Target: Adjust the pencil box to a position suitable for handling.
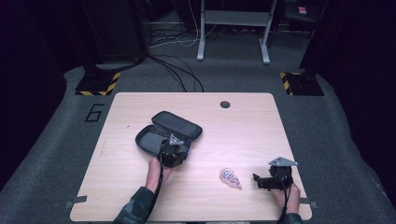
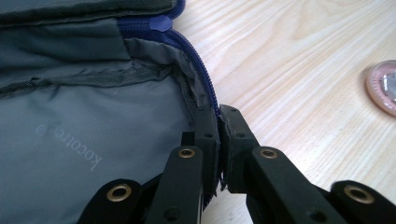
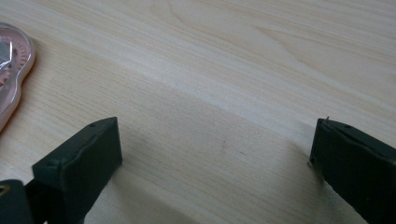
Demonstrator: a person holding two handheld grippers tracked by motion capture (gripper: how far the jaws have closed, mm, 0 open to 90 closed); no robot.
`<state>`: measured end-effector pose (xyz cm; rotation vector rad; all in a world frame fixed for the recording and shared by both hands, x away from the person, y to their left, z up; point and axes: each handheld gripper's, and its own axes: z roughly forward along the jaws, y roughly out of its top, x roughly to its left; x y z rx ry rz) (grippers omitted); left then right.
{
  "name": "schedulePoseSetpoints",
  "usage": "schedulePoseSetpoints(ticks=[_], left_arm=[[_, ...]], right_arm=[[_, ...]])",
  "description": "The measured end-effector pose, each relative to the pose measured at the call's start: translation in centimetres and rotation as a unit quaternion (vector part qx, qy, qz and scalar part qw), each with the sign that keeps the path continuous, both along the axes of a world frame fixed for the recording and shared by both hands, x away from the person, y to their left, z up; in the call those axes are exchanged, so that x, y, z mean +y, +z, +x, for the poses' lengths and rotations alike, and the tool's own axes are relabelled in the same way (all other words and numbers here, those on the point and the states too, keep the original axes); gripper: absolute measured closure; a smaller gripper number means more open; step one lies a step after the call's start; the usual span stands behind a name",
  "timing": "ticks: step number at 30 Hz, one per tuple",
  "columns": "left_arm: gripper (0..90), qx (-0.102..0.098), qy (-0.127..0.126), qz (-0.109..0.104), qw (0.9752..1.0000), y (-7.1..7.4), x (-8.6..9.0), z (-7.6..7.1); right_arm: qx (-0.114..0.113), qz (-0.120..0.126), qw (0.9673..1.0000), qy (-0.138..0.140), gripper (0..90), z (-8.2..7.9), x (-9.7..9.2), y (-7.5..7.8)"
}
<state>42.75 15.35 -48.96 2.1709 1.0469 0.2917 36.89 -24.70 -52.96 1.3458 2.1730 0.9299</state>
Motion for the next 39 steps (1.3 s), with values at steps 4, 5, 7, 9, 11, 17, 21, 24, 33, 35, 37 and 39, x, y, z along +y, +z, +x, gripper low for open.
schedulePoseSetpoints(ticks=[4,5,7,9,11,17,21,24,33,35,37,39], left_arm=[[81.5,0.0,-0.01,0.0,0.9999,0.1,-0.7,-0.2],[81.5,-0.005,-0.01,0.006,0.9999,0.2,-0.8,-0.3],[74.3,-0.003,-0.015,0.005,0.9999,0.5,-0.6,-0.4],[56.3,-0.007,-0.007,0.006,0.9999,0.8,-0.3,-0.4],[46.5,-0.012,0.0,-0.001,0.9999,1.4,0.3,-0.4],[22.2,-0.022,0.021,-0.013,0.9994,3.0,3.8,0.5],[15.0,-0.023,0.052,-0.025,0.9981,3.2,6.6,1.3],[12.9,-0.024,0.074,-0.029,0.9965,3.4,8.5,1.9],[10.1,-0.027,0.115,-0.013,0.993,3.8,12.1,3.4],[11.3,-0.042,0.139,-0.021,0.9891,3.5,12.6,3.8],[16.4,-0.043,0.148,-0.011,0.988,3.2,13.0,4.2],[18.7,-0.032,0.161,-0.007,0.9864,2.4,13.6,4.8]], right_arm=[[0.0,0.0,1.0,0.0,1.5,0.0,0.0,0.0],[0.0,0.0,1.0,0.0,1.5,0.0,0.0,0.0],[0.0,0.0,1.0,0.0,1.5,0.0,0.0,0.0],[0.001,0.001,1.0,0.0,1.5,0.0,0.0,0.0],[0.0,0.0,1.0,0.001,1.5,0.0,0.0,0.0],[0.0,0.0,1.0,0.001,1.5,0.0,0.0,0.0],[0.0,0.0,1.0,0.0,1.5,0.0,0.0,0.0],[0.0,0.0,1.0,0.001,1.5,0.0,0.0,0.0],[0.0,0.0,1.0,0.001,1.5,0.0,0.0,0.0],[0.0,0.0,1.0,0.001,1.5,0.0,0.0,0.0],[0.0,0.0,1.0,0.001,1.5,0.0,0.0,0.0],[0.001,0.0,1.0,0.0,1.6,0.0,0.0,0.0]])
